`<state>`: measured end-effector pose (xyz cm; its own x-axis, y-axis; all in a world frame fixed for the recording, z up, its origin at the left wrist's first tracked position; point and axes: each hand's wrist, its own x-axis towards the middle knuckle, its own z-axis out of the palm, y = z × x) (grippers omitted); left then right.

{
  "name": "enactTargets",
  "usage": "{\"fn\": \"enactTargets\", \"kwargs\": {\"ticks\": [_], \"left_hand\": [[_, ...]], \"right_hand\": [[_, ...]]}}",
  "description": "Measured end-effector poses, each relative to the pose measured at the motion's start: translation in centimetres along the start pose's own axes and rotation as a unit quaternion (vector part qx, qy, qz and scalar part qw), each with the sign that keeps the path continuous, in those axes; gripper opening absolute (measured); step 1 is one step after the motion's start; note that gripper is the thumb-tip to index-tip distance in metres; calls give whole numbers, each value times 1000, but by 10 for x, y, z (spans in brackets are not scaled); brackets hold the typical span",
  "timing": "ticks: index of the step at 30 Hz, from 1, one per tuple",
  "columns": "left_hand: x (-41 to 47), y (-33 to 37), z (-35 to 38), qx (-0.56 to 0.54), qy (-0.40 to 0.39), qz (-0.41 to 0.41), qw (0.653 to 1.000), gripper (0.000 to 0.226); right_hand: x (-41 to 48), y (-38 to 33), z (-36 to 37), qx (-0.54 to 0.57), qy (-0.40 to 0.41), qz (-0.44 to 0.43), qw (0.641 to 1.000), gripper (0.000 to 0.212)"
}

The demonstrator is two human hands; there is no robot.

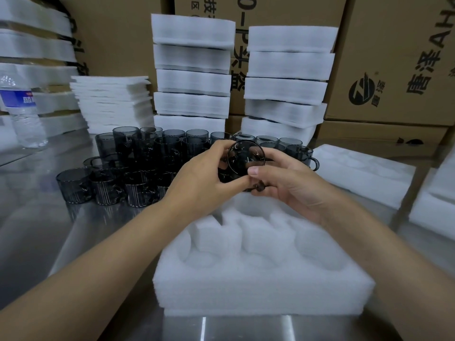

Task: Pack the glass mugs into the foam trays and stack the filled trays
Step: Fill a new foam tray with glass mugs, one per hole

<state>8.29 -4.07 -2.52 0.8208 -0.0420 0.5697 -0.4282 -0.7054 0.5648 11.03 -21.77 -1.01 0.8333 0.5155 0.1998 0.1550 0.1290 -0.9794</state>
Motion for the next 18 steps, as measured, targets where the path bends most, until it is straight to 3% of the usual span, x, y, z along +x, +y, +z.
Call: {"fn": "enactTargets", "kwargs": {"ticks": [5,8,14,18], "left_hand": [[3,1,-6,-38,-5,-30,999,58],[6,1,-21,-60,-27,-47,997,45],[9,-5,-58,-65,-211,-89,971,51],[7,-8,-62,-64,-242,-95,964,59]], "right_hand": [[3,0,1,-20,5,20,1000,54],[4,0,0,-45,7,25,999,43],[4,-1,1,-68,17,41,997,50],[3,-3,1,-60,13,41,997,57]]}}
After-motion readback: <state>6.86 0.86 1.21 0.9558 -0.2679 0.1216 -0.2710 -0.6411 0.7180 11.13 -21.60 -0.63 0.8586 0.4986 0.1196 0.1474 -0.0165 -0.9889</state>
